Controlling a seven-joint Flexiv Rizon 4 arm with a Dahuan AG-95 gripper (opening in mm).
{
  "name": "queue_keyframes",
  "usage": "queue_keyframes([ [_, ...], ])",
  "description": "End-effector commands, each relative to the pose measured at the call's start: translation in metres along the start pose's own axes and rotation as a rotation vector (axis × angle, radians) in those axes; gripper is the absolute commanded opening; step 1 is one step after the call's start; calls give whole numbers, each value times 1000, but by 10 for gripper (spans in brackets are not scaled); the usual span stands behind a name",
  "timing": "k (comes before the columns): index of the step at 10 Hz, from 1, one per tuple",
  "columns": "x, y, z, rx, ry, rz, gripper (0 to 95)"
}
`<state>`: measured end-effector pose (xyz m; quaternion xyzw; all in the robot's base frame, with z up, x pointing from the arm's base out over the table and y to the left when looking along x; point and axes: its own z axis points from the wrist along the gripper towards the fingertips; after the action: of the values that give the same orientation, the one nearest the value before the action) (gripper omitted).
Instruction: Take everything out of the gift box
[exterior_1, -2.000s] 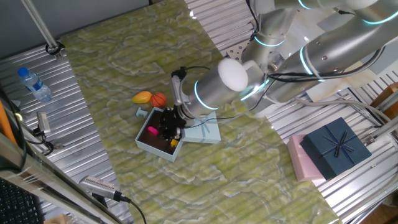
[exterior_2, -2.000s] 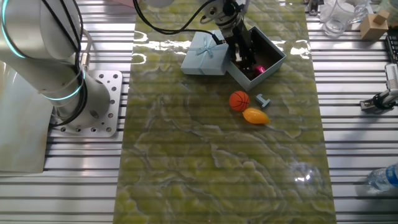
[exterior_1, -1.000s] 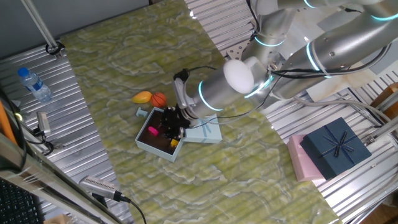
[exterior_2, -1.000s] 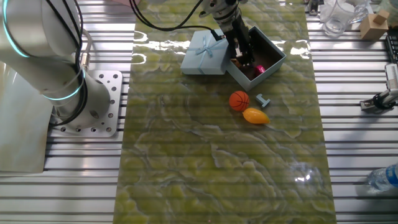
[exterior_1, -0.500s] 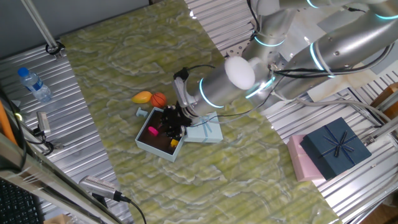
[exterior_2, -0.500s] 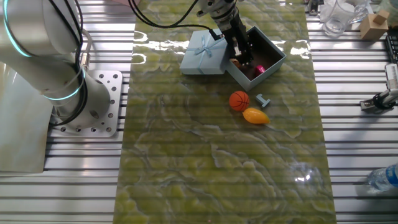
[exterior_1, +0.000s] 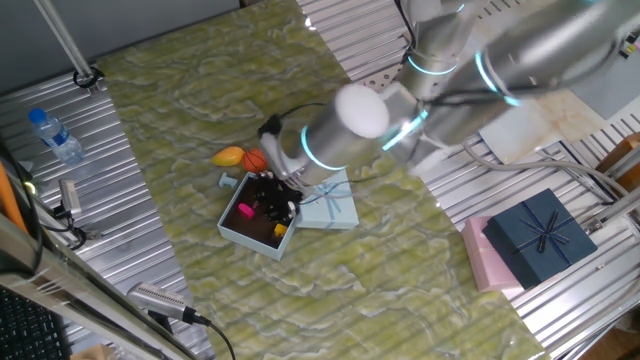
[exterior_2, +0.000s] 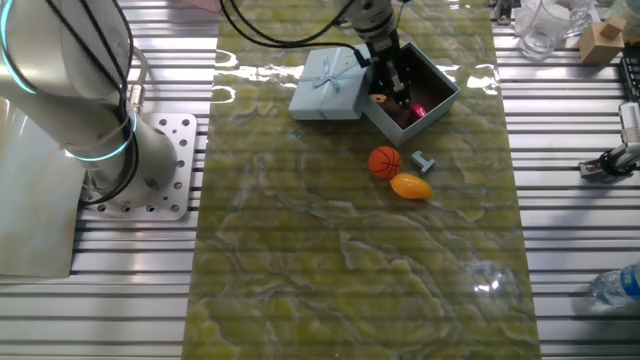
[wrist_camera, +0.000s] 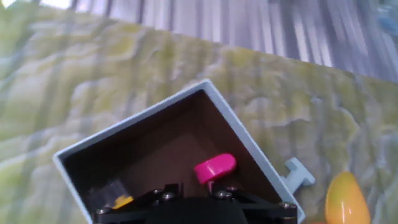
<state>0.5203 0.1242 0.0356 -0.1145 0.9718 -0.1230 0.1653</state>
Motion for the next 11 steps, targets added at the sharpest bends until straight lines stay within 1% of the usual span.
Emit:
queue_keyframes([
  [1, 0, 1, 1, -98, 108, -7, 190],
  [2, 0, 1, 1, -107, 123, -7, 190],
  [3, 0, 1, 1, -115, 147, -14, 190],
  [4, 0, 1, 1, -134, 166, -30, 190],
  [5, 0, 1, 1, -177, 175, -45, 190],
  [6, 0, 1, 1, -178, 181, -58, 190],
  [7, 0, 1, 1, -180, 189, -93, 190],
  [8, 0, 1, 1, -184, 186, -148, 190],
  [9, 0, 1, 1, -181, 192, -238, 190],
  [10, 0, 1, 1, -183, 196, -289, 190],
  [11, 0, 1, 1, -164, 200, -346, 190],
])
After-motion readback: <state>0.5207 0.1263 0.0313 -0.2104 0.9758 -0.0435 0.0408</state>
